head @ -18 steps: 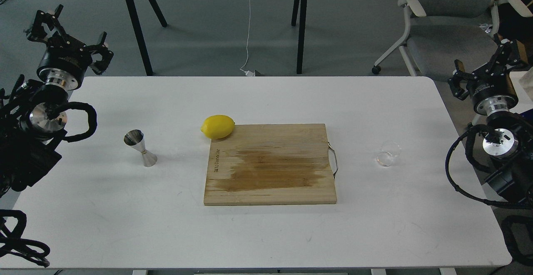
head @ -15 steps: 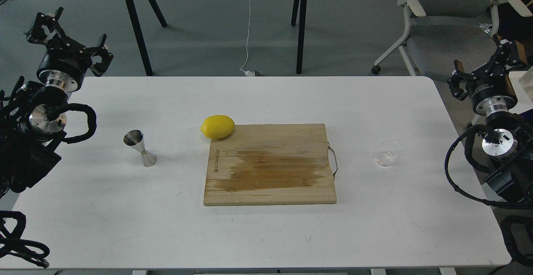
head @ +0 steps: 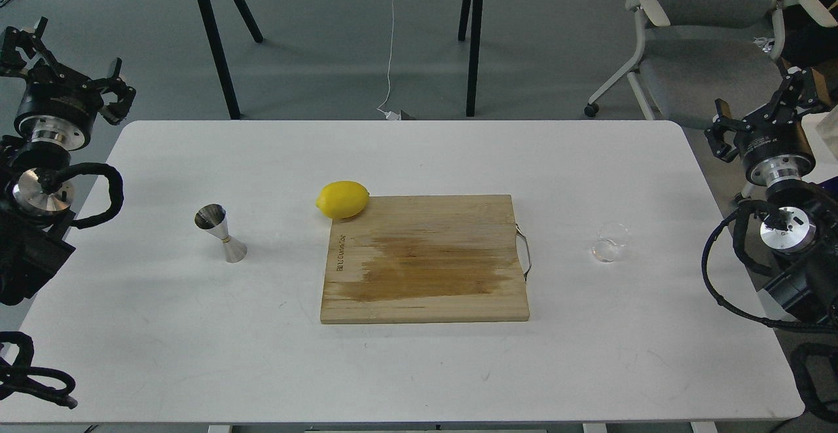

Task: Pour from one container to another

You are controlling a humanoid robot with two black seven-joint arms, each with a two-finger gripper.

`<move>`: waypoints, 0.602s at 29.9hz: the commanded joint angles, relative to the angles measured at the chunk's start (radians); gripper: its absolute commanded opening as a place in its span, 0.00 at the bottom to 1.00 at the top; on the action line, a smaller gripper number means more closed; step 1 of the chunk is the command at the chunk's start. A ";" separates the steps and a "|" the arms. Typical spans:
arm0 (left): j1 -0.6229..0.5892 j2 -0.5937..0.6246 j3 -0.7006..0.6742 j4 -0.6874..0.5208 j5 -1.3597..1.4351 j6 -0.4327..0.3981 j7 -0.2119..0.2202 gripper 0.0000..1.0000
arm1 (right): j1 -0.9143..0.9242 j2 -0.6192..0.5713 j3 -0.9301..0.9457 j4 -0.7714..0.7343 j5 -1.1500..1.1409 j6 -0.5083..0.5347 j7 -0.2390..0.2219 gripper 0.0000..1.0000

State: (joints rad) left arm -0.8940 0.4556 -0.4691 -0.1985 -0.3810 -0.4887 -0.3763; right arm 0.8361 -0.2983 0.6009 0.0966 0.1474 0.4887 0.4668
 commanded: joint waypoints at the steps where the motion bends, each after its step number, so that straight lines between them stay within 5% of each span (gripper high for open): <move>1: -0.016 0.047 0.039 0.076 0.127 0.000 -0.016 1.00 | -0.002 -0.001 -0.001 -0.003 0.000 0.000 -0.003 1.00; 4: -0.046 0.081 0.101 0.093 0.252 0.000 -0.112 1.00 | 0.000 0.001 -0.001 -0.002 0.000 0.000 -0.003 1.00; 11: -0.104 0.141 0.345 0.096 0.551 0.000 -0.112 1.00 | -0.002 0.007 -0.004 -0.006 0.000 0.000 -0.002 1.00; 18: -0.239 0.141 0.382 0.077 0.740 0.000 -0.112 1.00 | -0.022 0.005 -0.006 -0.006 0.000 0.000 -0.002 1.00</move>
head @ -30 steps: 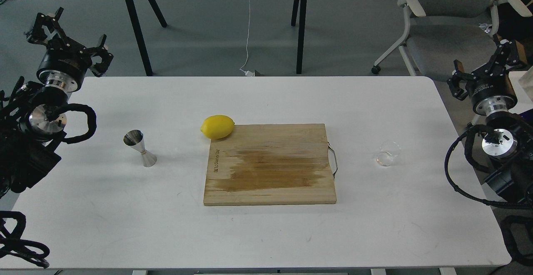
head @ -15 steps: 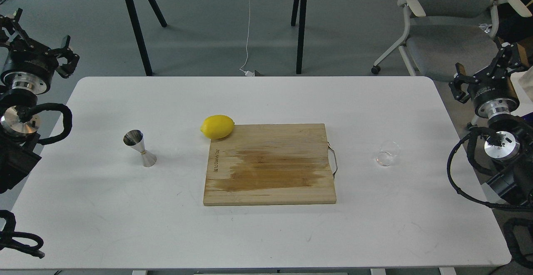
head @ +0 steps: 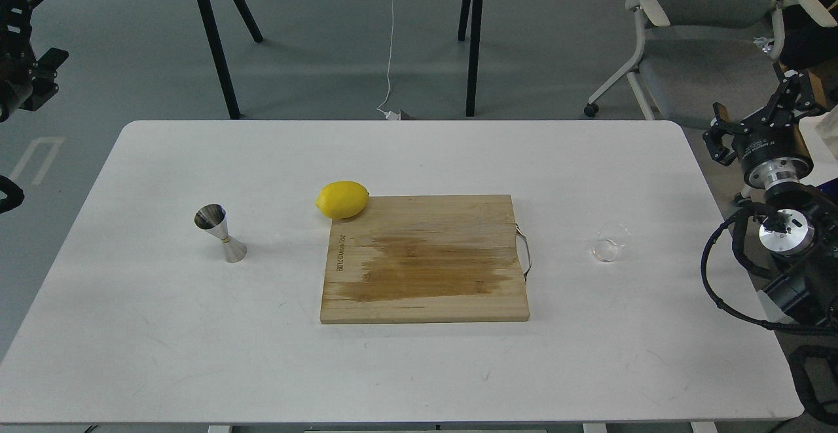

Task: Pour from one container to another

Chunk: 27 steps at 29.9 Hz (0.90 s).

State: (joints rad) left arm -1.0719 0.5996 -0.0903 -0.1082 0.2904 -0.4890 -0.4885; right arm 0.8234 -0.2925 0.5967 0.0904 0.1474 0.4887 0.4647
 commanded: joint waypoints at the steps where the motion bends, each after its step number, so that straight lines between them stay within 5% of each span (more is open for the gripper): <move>1: -0.084 -0.004 0.003 -0.033 0.093 0.000 0.000 1.00 | -0.013 0.000 0.000 0.000 0.000 0.000 0.000 1.00; 12: -0.160 0.077 -0.022 -0.549 0.548 0.001 0.000 1.00 | -0.033 0.003 0.002 0.000 0.000 0.000 0.003 1.00; 15: -0.145 0.110 -0.039 -0.646 0.569 0.148 0.000 1.00 | -0.035 0.003 0.002 0.000 0.000 0.000 0.003 1.00; 23: -0.024 0.144 -0.039 -0.682 0.819 0.763 0.000 1.00 | -0.063 0.003 0.002 -0.001 0.000 0.000 0.003 1.00; 27: 0.059 0.160 -0.045 -0.692 0.826 0.866 0.000 1.00 | -0.075 0.003 0.000 0.000 0.000 0.000 0.003 1.00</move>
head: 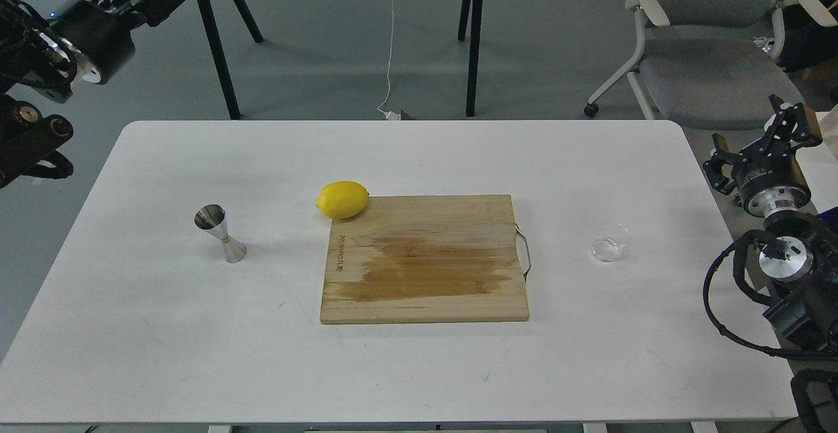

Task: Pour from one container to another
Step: 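Reach the left gripper toward the metal jigger beside the board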

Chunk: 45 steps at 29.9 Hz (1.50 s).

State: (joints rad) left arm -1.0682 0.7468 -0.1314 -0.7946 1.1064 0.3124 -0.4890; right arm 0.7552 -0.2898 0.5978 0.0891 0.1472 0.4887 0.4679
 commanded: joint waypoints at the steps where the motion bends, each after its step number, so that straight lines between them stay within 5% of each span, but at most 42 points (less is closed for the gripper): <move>1: 0.080 0.020 -0.002 -0.006 0.019 0.088 0.000 1.00 | -0.011 0.000 -0.001 0.001 0.000 0.000 0.000 1.00; 4: 0.145 0.031 0.004 -0.006 0.052 0.176 0.000 0.99 | -0.019 0.000 -0.001 0.000 0.000 0.000 0.000 1.00; 18: 0.427 0.207 -0.010 -0.208 0.222 0.176 0.000 0.99 | -0.028 0.000 -0.004 0.000 0.000 0.000 -0.002 1.00; 37: 0.723 0.102 -0.066 -0.224 0.227 0.176 0.000 1.00 | -0.059 0.000 -0.010 0.000 -0.001 0.000 0.000 1.00; 45: 0.741 0.036 -0.096 -0.207 0.225 0.176 0.000 1.00 | -0.066 -0.002 -0.010 0.001 -0.001 0.000 -0.002 1.00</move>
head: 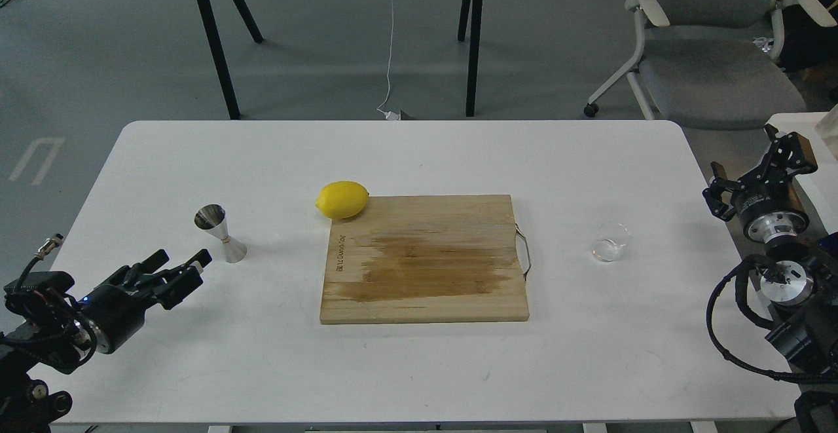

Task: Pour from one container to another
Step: 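Reach the left gripper toward the metal jigger beside the board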

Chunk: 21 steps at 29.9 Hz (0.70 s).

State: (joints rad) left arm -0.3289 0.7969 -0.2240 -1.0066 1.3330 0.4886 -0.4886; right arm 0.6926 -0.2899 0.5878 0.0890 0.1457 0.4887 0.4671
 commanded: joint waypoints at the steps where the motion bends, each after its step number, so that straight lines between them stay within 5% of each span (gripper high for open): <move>1: 0.002 -0.018 -0.005 0.008 -0.005 0.000 0.000 1.00 | -0.004 -0.002 0.000 0.001 0.000 0.000 -0.001 1.00; 21: -0.054 -0.134 -0.015 0.135 -0.011 0.000 0.000 0.99 | -0.005 0.000 0.001 0.000 0.000 0.000 0.001 1.00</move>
State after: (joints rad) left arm -0.3597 0.6975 -0.2415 -0.9045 1.3225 0.4886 -0.4886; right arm 0.6873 -0.2906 0.5891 0.0889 0.1457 0.4887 0.4678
